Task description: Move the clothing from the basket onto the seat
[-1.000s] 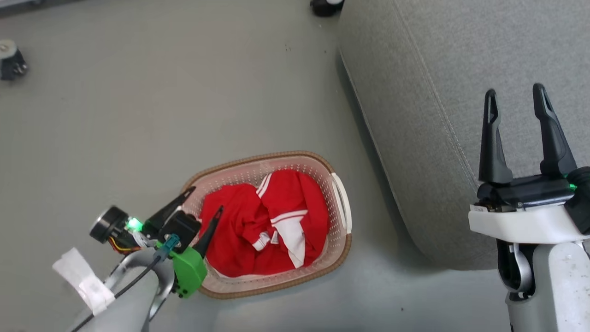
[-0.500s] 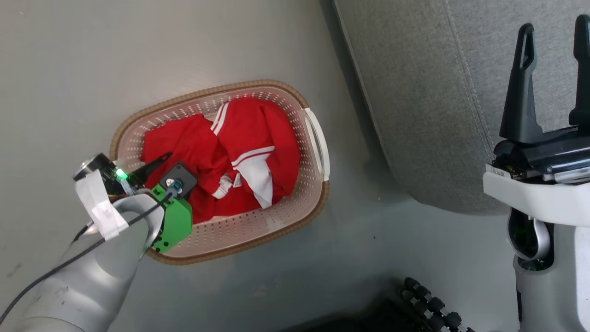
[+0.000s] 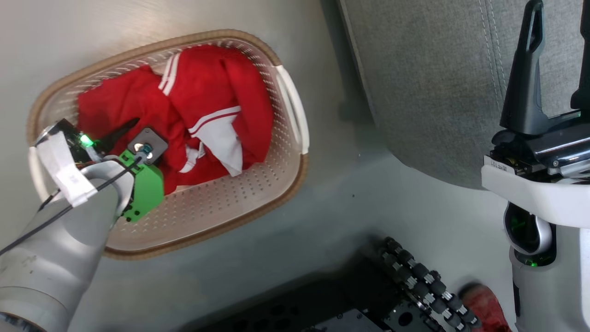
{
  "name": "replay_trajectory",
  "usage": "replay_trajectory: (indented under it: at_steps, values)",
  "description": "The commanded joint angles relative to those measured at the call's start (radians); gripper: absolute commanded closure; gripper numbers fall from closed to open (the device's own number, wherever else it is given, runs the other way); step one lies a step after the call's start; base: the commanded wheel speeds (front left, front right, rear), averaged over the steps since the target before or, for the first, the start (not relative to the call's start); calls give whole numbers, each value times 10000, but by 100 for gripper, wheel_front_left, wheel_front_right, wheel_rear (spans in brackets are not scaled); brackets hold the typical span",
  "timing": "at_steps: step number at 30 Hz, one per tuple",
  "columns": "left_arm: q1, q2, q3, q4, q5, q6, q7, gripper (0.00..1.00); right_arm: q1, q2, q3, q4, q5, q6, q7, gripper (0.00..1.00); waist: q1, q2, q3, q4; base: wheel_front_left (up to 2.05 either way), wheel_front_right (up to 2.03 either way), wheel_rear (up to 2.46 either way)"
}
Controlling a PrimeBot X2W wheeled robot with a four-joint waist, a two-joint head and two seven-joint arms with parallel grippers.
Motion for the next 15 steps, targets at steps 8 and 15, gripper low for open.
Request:
replay_trajectory:
  at_steps: [8,15]
  values:
    - [-540,223,-152,373,35,121,-437,100,-123,5,24,48,273,1,-35,0,-1,0,487,-471,0,0,0]
    - [-608,-17,-292,342,66,260,-726,100,-163,4,3,242,226,1,-35,0,-1,0,227,-339,0,0,0]
